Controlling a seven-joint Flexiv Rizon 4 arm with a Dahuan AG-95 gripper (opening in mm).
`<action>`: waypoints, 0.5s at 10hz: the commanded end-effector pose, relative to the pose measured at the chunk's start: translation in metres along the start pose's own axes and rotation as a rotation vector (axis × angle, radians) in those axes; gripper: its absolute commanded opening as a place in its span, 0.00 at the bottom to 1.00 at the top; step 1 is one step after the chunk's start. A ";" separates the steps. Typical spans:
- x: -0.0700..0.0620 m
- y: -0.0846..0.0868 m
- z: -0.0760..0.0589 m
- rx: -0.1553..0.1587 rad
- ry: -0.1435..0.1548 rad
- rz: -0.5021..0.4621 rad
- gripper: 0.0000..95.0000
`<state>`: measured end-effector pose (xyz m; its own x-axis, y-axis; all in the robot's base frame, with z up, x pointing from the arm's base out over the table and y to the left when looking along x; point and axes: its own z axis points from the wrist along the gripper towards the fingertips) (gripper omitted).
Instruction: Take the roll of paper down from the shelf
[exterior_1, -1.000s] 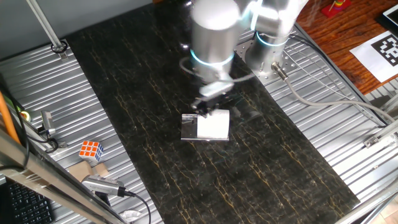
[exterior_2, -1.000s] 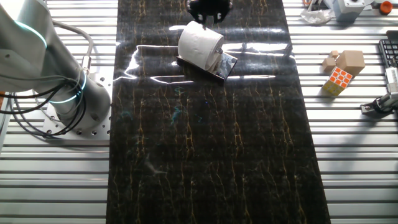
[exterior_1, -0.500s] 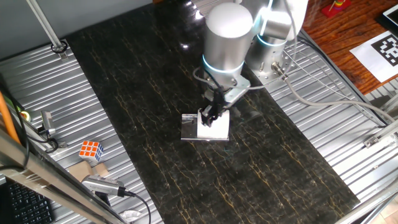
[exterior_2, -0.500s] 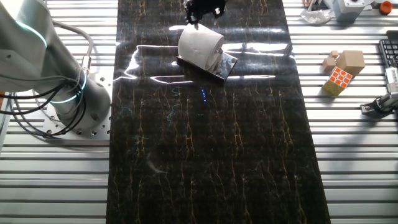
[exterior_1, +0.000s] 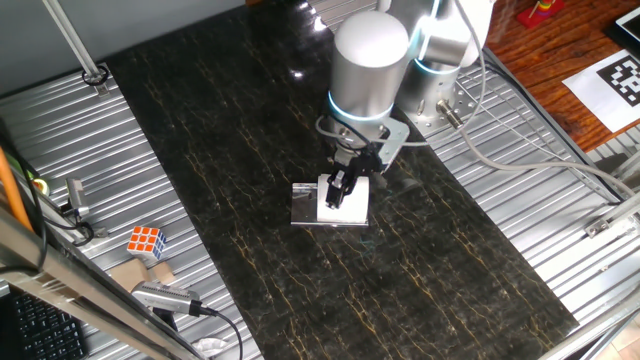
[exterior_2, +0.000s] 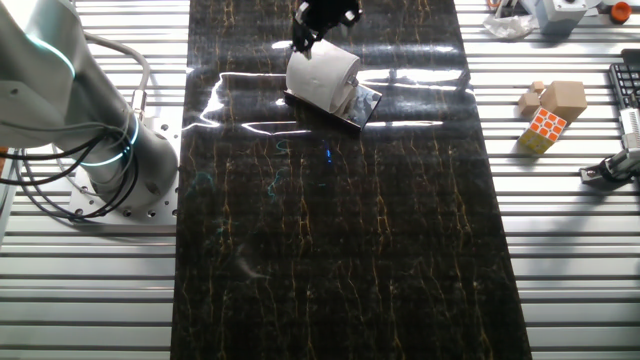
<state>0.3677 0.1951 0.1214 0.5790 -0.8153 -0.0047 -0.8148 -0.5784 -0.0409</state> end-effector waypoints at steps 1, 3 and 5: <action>0.005 0.005 0.004 0.003 -0.003 -0.076 0.80; 0.005 0.005 0.006 0.010 -0.008 -0.106 0.60; 0.005 0.005 0.012 0.016 -0.014 -0.153 0.60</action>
<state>0.3670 0.1891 0.1100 0.6866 -0.7270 -0.0098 -0.7263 -0.6852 -0.0547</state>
